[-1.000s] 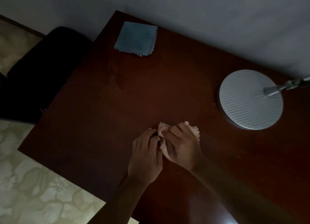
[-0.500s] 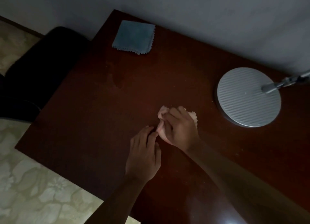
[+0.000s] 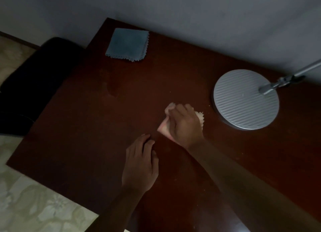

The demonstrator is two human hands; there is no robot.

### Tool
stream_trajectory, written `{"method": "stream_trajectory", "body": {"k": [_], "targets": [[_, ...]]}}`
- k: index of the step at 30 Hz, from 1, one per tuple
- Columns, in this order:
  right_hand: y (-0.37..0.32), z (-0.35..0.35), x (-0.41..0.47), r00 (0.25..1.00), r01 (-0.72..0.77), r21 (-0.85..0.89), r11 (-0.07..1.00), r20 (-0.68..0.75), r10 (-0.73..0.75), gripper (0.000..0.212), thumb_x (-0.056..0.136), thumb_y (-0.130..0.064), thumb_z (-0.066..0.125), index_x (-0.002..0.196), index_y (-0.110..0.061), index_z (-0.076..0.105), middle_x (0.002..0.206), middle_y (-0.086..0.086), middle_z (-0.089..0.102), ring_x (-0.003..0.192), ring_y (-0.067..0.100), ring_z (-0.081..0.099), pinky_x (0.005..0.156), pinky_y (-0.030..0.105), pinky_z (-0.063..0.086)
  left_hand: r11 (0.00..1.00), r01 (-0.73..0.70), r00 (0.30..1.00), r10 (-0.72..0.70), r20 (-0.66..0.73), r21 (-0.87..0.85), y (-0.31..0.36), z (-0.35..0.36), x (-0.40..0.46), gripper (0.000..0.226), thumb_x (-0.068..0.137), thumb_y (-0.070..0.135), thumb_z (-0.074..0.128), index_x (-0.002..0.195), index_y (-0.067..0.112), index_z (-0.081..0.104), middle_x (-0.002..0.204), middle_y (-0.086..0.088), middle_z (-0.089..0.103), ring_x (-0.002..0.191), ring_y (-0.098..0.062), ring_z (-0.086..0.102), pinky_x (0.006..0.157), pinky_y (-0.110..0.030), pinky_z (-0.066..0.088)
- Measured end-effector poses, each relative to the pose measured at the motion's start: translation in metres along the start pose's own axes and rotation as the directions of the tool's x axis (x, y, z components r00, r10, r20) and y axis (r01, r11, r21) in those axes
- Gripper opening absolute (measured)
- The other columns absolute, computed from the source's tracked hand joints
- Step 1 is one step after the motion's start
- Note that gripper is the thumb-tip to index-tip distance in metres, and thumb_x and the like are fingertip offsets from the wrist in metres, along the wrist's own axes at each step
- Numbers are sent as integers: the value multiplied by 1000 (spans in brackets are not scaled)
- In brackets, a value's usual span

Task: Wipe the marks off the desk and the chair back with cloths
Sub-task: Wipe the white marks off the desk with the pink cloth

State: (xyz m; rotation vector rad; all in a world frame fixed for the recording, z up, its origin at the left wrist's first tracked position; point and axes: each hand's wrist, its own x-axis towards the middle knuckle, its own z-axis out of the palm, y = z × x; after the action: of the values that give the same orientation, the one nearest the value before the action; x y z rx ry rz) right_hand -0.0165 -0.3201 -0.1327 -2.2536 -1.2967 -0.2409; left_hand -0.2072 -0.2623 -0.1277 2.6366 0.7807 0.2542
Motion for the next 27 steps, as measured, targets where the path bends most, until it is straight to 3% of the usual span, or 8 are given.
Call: {"method": "stream_trajectory", "body": {"k": [4,7,13,16,21,27], "targets": [[39,-3,35,978,-206,-194,959,-75,195,24,77,-10,50,89,-4,69,87,15,62,80,34,55,71,41,46,1000,-4,999,4,-33,7,0,2,1,33,91,22,44,113,8,64,128,-12,59,124,-26,50,100,-40,37],[44,-5,39,962,-269,-197,943,-108,251,29,78,-9,43,89,0,68,86,17,62,78,34,56,71,40,45,1000,-16,999,16,-41,8,2,5,3,33,91,22,44,114,7,63,128,-12,58,124,-25,49,100,-41,39],[31,-27,-34,930,-340,-270,901,-242,278,16,79,1,62,94,0,68,80,17,58,73,34,53,69,43,42,1000,-29,999,29,-42,9,-2,5,0,33,92,22,44,114,6,63,129,-13,57,124,-26,49,98,-46,44],[25,-34,-57,929,-334,-262,906,-254,269,16,76,4,72,91,0,70,79,16,59,73,34,53,71,43,42,1000,-31,999,31,-31,0,1,6,-1,32,92,22,45,114,7,62,130,-12,55,124,-27,50,98,-46,43],[39,-20,-14,951,-253,-196,947,-230,206,15,77,2,68,92,0,70,84,16,63,77,34,59,71,42,48,1000,-27,999,27,-42,12,4,1,2,32,92,22,44,112,7,64,127,-12,58,124,-26,50,100,-40,37],[45,-10,8,928,-271,-64,960,-283,243,11,83,1,67,93,-1,70,87,17,64,79,34,59,72,42,51,999,-31,998,32,-46,22,1,4,1,32,93,23,44,113,7,63,129,-12,57,124,-27,49,101,-40,37]]}}
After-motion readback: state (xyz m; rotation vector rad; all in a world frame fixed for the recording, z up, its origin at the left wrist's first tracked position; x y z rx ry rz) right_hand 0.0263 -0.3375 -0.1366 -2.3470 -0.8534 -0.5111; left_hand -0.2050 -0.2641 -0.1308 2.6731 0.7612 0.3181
